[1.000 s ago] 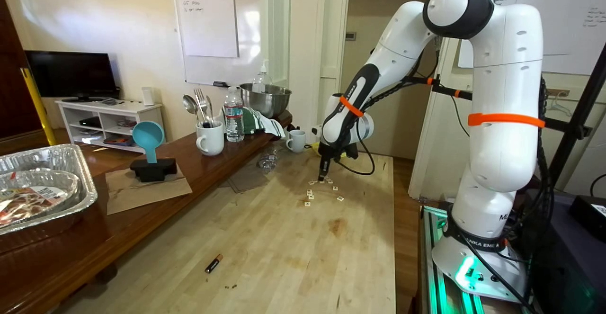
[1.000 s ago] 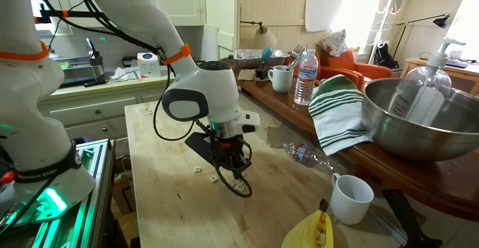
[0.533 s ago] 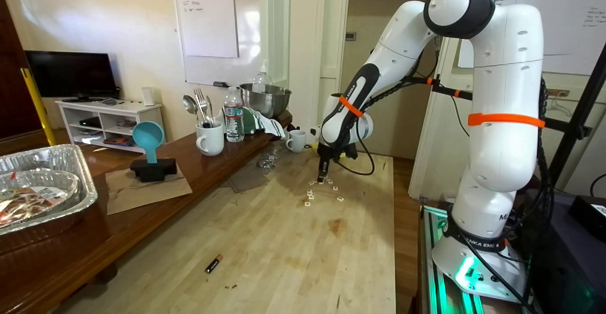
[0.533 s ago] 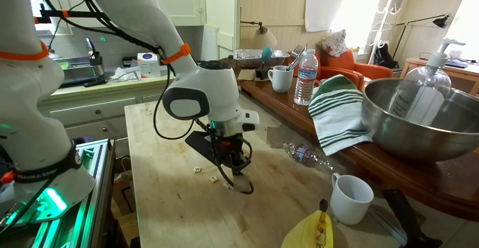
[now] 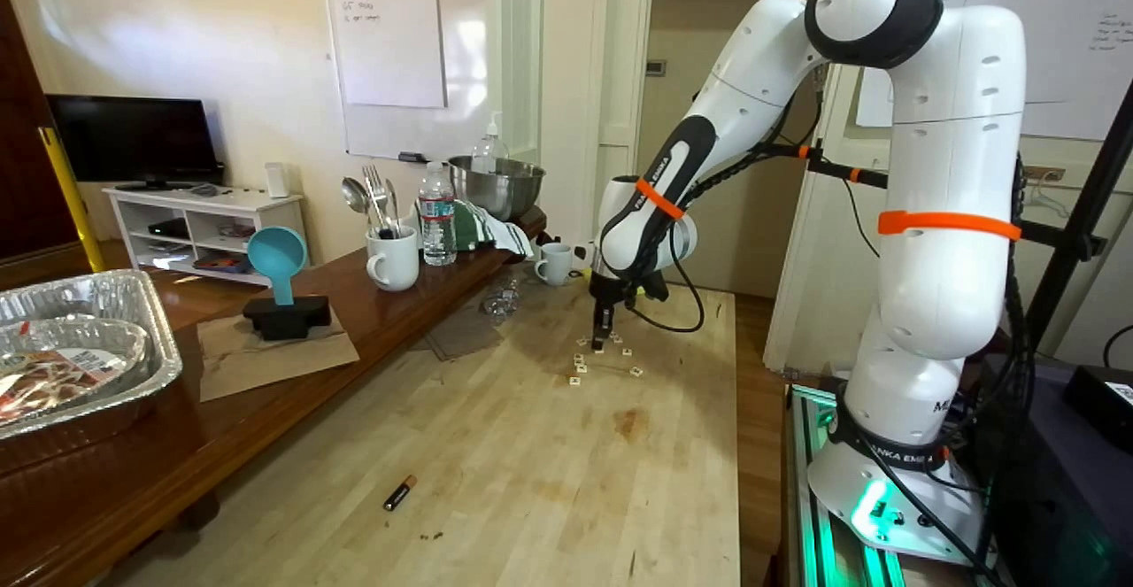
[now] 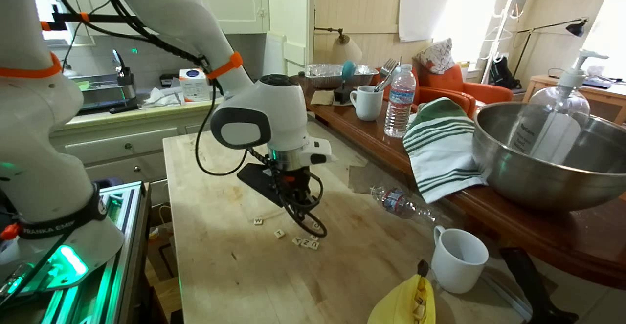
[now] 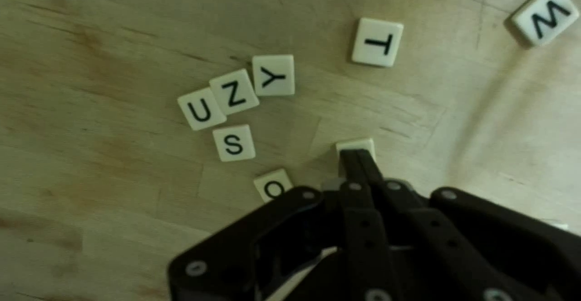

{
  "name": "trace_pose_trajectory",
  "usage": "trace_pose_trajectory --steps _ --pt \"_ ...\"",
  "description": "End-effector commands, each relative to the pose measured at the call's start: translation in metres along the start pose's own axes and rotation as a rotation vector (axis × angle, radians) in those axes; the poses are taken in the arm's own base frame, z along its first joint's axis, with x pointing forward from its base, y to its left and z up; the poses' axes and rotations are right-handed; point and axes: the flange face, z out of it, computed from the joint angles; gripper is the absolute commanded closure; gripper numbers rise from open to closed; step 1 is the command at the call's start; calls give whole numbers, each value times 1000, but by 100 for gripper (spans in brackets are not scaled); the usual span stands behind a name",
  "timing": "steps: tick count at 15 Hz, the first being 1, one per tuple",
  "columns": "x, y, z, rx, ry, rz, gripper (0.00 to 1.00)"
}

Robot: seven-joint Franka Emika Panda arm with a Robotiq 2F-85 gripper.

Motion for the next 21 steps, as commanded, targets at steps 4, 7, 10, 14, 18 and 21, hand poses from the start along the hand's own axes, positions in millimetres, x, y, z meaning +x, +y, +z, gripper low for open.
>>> trace_pose_trajectory --steps 4,7,10,14,18,21 --pt "-12 -50 20 68 -78 3 100" --pt "-11 -64 20 88 -84 36 100" --pt "-10 -78 20 106 -98 63 100" --pt "-5 -92 19 128 -107 94 100" --pt "3 -91 22 124 -99 128 100" --pt "9 -90 22 131 -94 165 100"
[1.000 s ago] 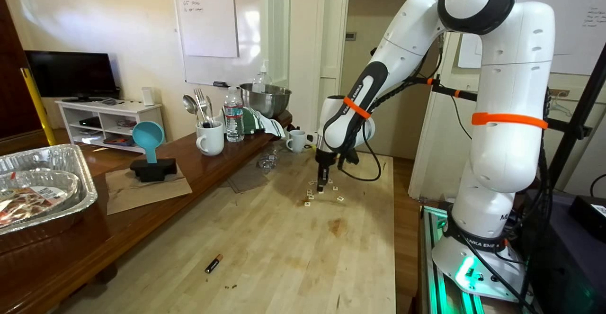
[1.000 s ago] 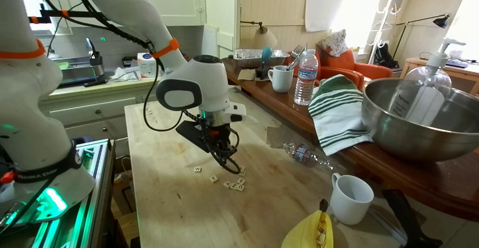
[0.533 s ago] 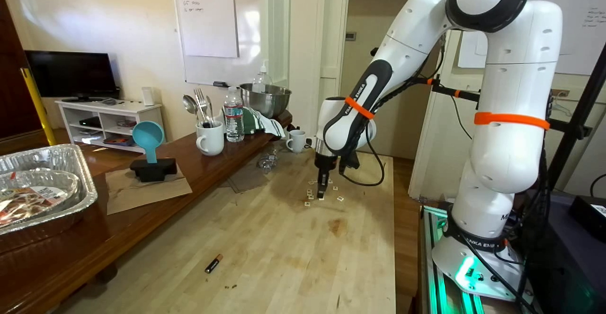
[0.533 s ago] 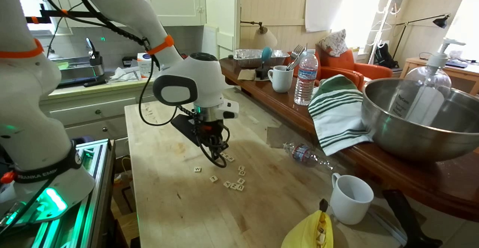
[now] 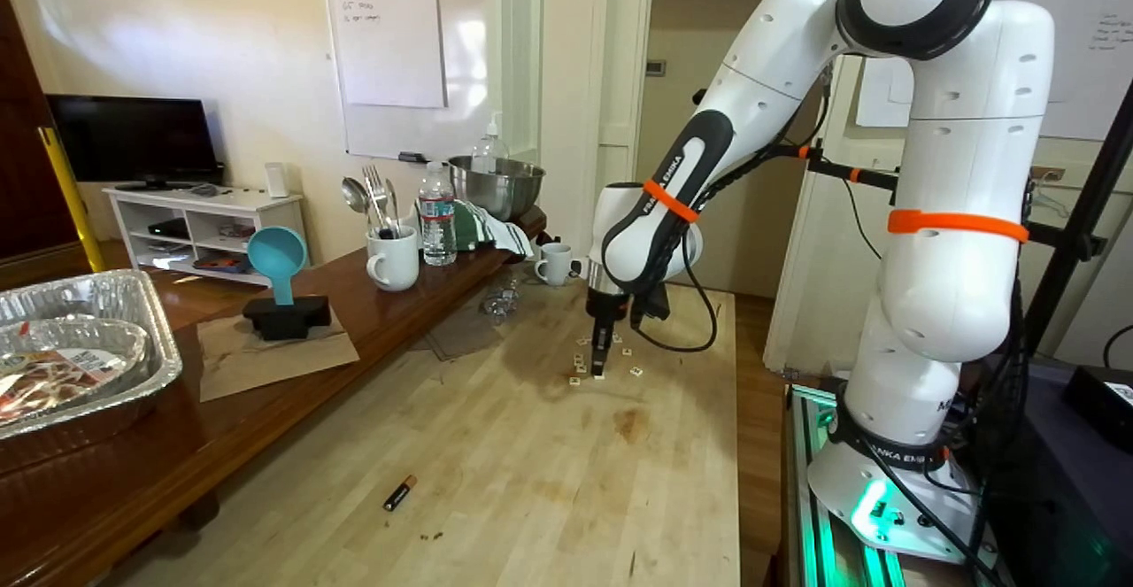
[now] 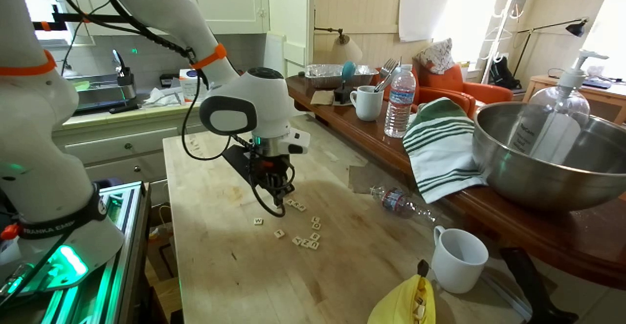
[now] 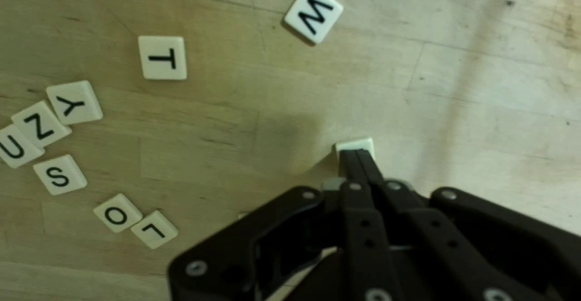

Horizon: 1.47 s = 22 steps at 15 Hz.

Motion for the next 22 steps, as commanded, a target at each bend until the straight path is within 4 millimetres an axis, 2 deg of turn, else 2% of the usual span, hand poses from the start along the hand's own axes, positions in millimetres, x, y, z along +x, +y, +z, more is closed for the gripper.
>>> trace_pose_trajectory --steps 1,14,22 --pt "-1 -15 27 49 -56 57 100" --pt "21 -9 27 35 -13 176 100" --pt "26 -4 27 17 -13 191 100"
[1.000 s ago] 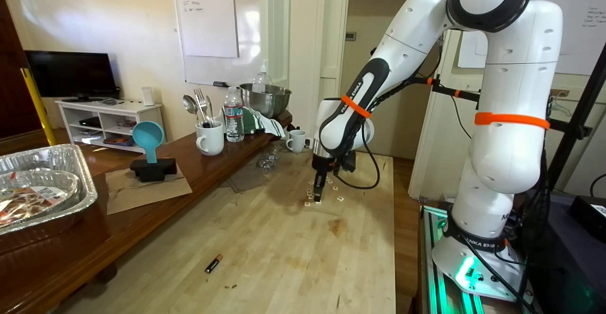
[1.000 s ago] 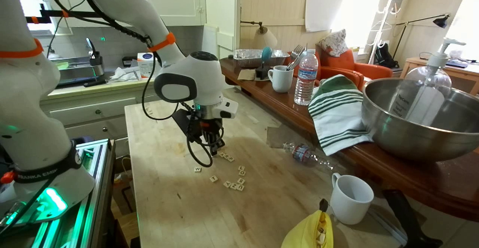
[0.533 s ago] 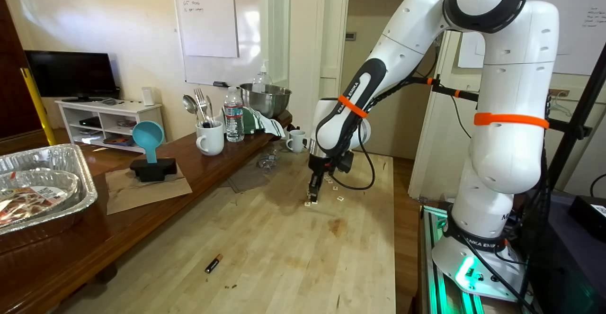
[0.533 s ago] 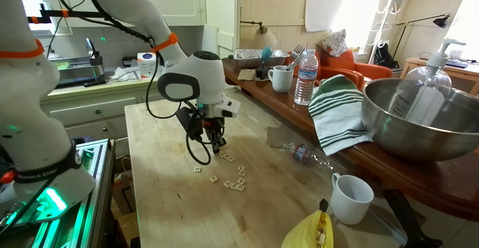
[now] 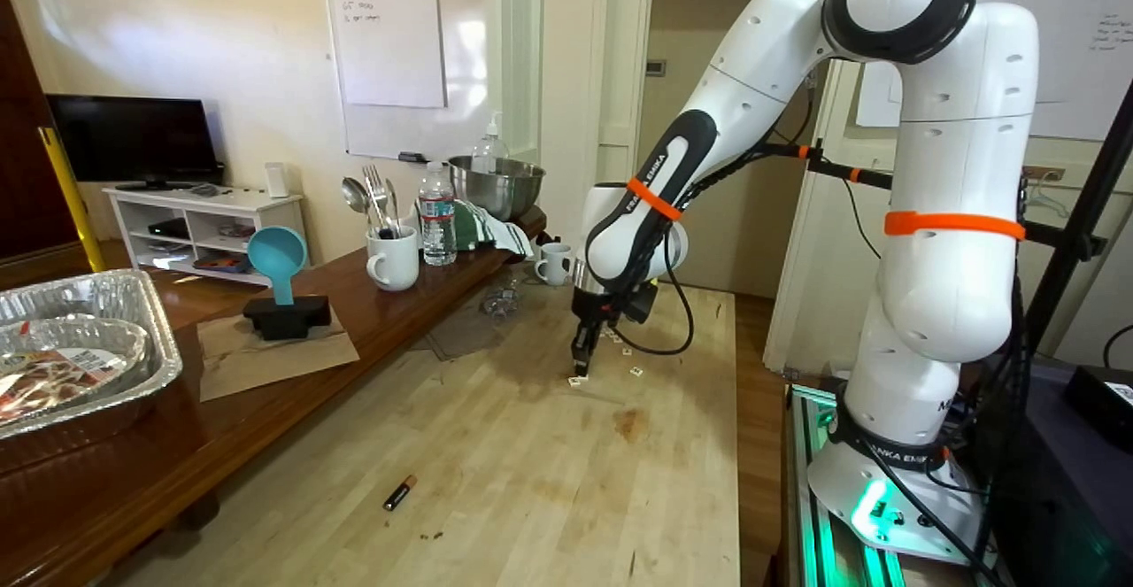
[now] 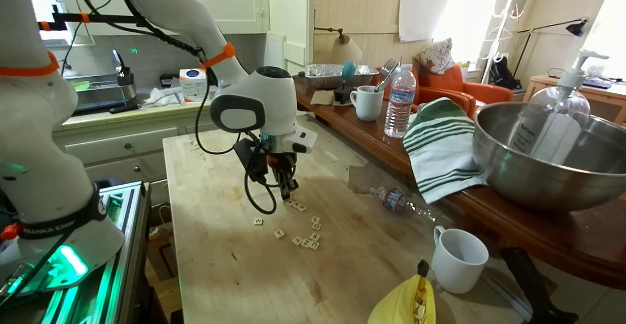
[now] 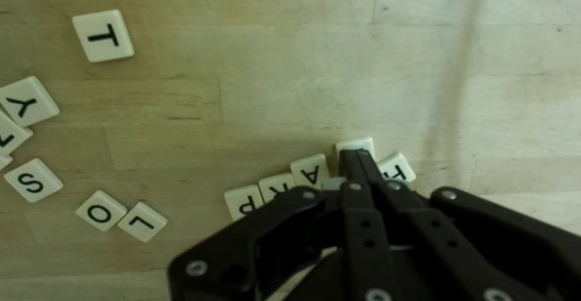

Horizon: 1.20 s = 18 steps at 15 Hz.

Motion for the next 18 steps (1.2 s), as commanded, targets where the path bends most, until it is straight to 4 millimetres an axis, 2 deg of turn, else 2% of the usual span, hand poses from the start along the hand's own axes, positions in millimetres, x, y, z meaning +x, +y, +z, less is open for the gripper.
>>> trace_pose_trajectory --steps 1,8,18 --pt "3 0 25 -8 -32 13 100" --pt "12 6 28 -36 -31 13 100" --pt "15 -7 34 -19 -58 -24 100"
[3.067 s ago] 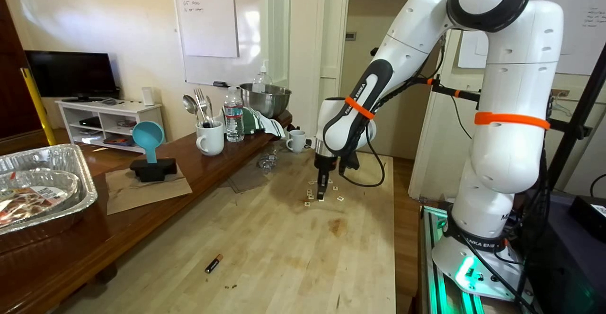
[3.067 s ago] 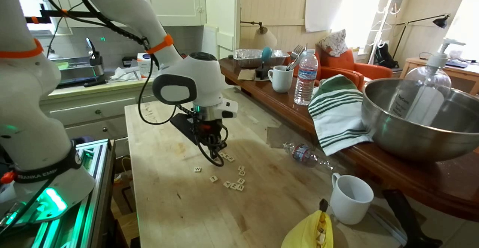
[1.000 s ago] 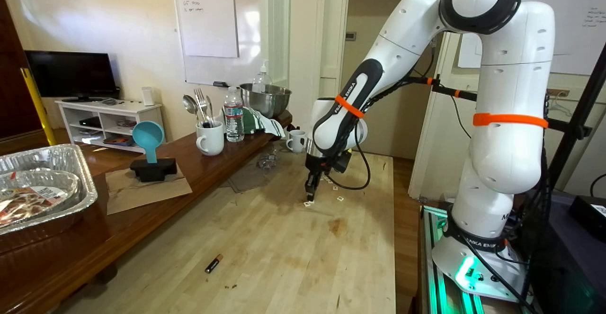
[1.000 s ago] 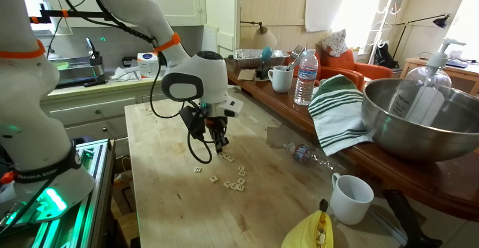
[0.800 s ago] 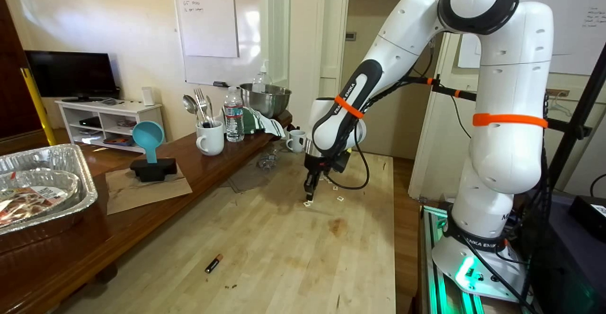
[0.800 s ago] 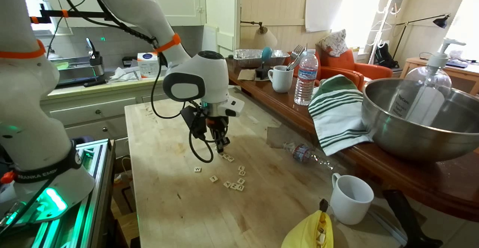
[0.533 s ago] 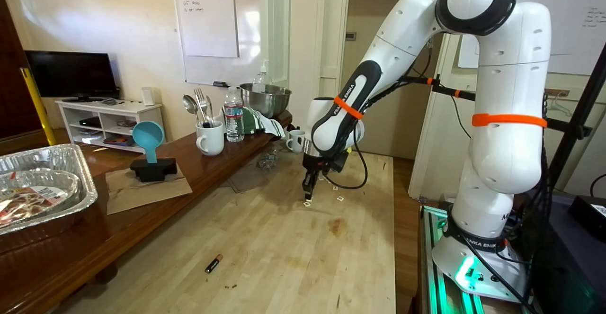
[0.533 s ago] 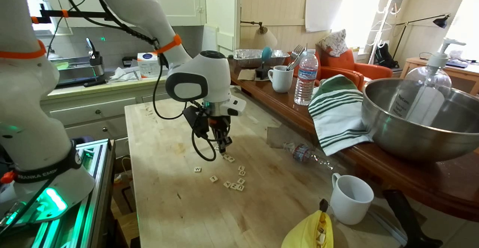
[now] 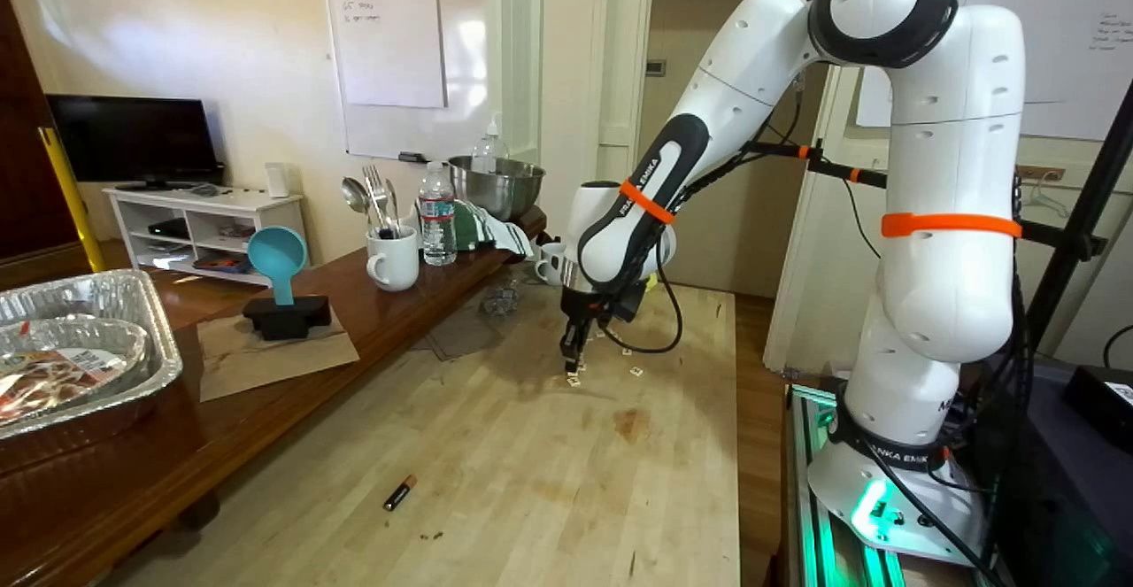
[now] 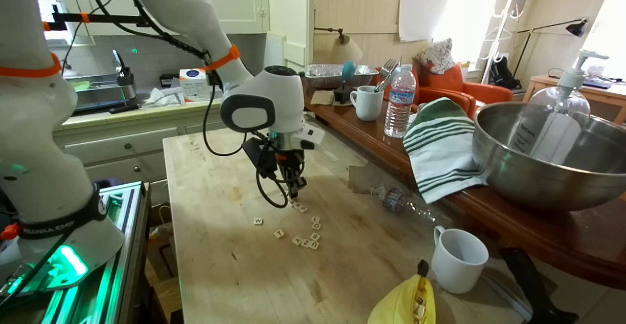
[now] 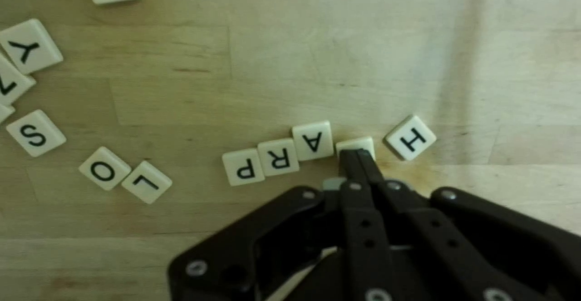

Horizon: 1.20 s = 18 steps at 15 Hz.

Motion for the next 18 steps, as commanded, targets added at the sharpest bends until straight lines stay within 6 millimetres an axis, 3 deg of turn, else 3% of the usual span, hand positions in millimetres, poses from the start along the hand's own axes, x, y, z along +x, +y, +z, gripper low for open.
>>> trace_pose_trajectory --steps 1,18 --pt "-7 -10 33 15 -68 -16 100" --pt "-15 -20 35 13 -91 -90 100"
